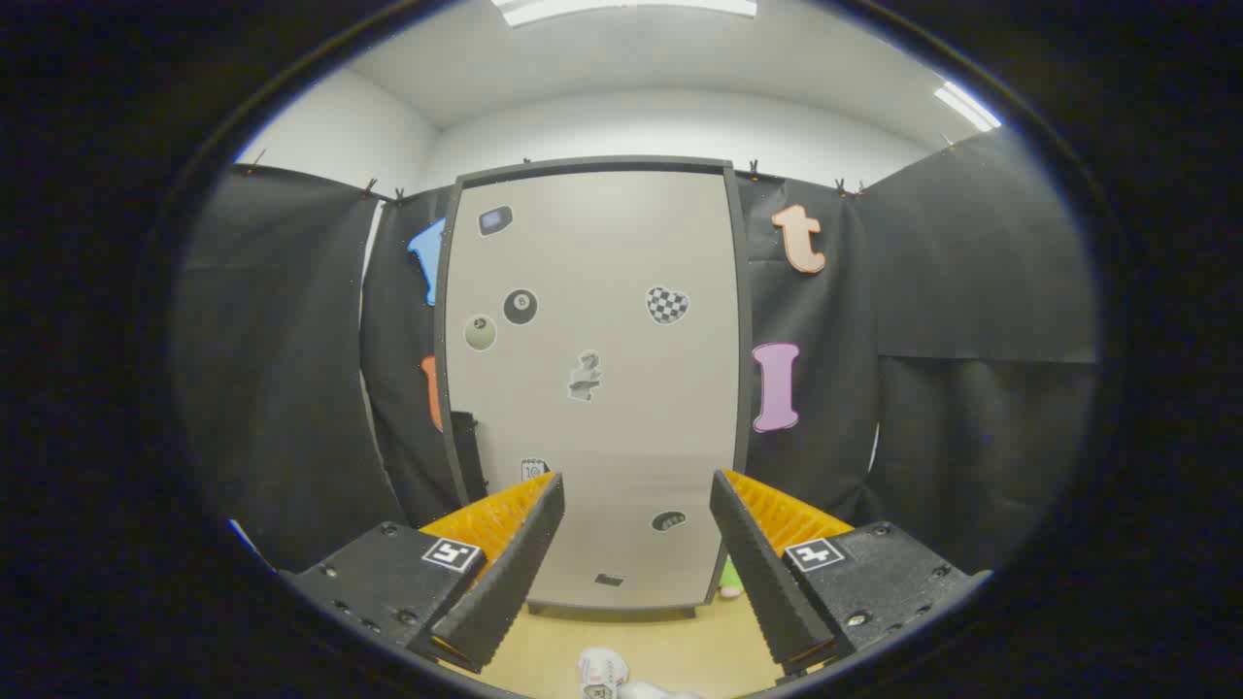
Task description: Open the shoe cabinet door, grab the shoes and put them into the shoe cabinet, then close the shoe cabinet door.
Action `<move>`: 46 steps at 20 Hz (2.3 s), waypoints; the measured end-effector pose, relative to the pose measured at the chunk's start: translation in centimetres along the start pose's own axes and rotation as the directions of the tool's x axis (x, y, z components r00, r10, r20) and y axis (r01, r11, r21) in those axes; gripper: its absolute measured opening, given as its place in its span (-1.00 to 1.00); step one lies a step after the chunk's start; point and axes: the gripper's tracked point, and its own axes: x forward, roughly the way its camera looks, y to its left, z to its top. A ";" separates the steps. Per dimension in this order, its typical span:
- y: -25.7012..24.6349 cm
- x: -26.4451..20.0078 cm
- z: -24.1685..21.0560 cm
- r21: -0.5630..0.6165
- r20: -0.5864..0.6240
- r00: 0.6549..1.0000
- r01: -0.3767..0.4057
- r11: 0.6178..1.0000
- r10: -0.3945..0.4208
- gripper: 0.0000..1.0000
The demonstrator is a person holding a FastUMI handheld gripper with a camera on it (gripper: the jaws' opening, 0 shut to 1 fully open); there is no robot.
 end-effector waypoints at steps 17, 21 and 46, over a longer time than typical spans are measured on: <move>5.1 1.2 -0.3 0.049 -0.031 0.999 -0.034 0.998 0.036 0.98; 7.8 3.9 -1.4 0.055 -0.043 0.998 -0.048 0.997 0.050 0.98; 20.6 20.6 -6.7 0.112 -0.148 0.977 -0.135 0.984 0.151 -0.11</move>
